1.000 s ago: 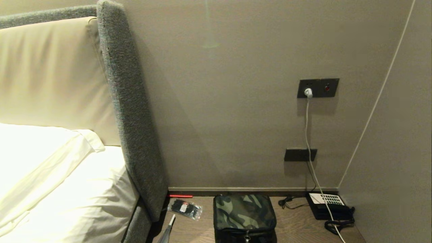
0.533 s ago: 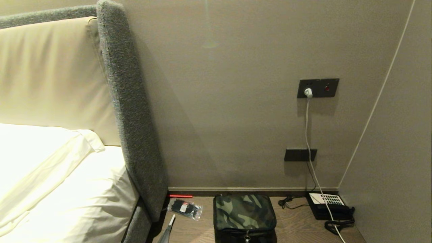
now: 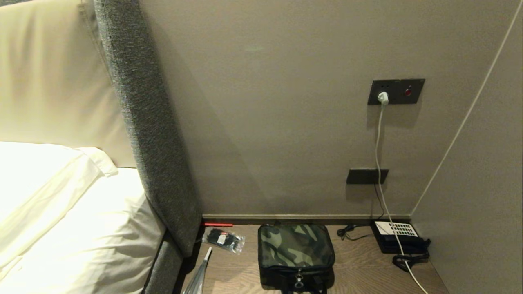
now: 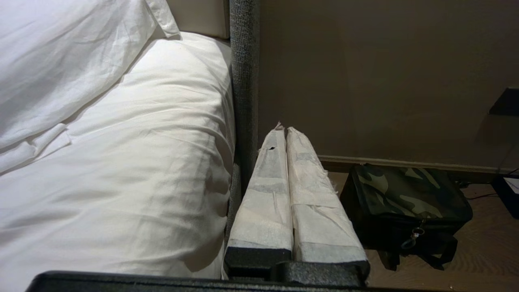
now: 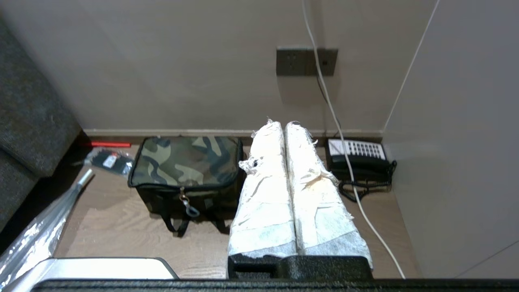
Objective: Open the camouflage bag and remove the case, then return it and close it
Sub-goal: Open the top of the storage box
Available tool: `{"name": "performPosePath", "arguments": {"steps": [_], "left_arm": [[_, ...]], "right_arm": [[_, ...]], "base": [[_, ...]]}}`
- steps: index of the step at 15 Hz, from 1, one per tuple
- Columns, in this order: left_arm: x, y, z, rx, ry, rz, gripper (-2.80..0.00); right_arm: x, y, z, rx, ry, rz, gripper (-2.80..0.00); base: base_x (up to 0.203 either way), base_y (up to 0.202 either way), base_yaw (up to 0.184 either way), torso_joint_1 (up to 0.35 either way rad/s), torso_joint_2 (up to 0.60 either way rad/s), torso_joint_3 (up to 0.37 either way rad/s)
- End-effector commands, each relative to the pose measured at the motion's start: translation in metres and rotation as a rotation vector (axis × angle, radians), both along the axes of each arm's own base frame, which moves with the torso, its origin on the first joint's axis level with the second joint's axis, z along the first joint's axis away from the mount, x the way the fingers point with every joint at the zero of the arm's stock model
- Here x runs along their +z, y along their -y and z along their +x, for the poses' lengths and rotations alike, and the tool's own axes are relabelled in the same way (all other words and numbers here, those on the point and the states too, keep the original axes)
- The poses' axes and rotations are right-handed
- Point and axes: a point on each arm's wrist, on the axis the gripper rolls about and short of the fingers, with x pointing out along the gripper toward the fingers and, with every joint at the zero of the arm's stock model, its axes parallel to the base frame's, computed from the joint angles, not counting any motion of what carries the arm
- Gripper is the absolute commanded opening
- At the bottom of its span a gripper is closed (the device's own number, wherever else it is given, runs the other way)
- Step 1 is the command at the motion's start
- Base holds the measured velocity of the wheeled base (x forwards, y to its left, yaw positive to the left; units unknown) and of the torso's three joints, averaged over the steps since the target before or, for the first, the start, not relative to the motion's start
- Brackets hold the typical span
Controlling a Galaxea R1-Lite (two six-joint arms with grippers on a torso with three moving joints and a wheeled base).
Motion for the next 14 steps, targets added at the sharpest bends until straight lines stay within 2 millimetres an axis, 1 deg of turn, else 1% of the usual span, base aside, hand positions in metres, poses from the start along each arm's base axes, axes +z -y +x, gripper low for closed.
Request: {"name": "performPosePath", "arguments": {"steps": [1, 14], "left_arm": [[-0.0001, 0.0, 0.0002, 0.001, -0.002, -0.001, -2.8], [-0.0004, 0.0, 0.0002, 0.001, -0.003, -0.003, -2.8]], "right_arm": [[-0.0001, 0.0, 0.0, 0.0, -0.001, 0.0, -2.8], [-0.0001, 0.0, 0.0, 0.0, -0.001, 0.0, -2.8]], "base": [[0.0, 0.0, 0.0, 0.002, 0.0, -0.196], [0.0, 0.0, 0.0, 0.003, 0.0, -0.196]]}}
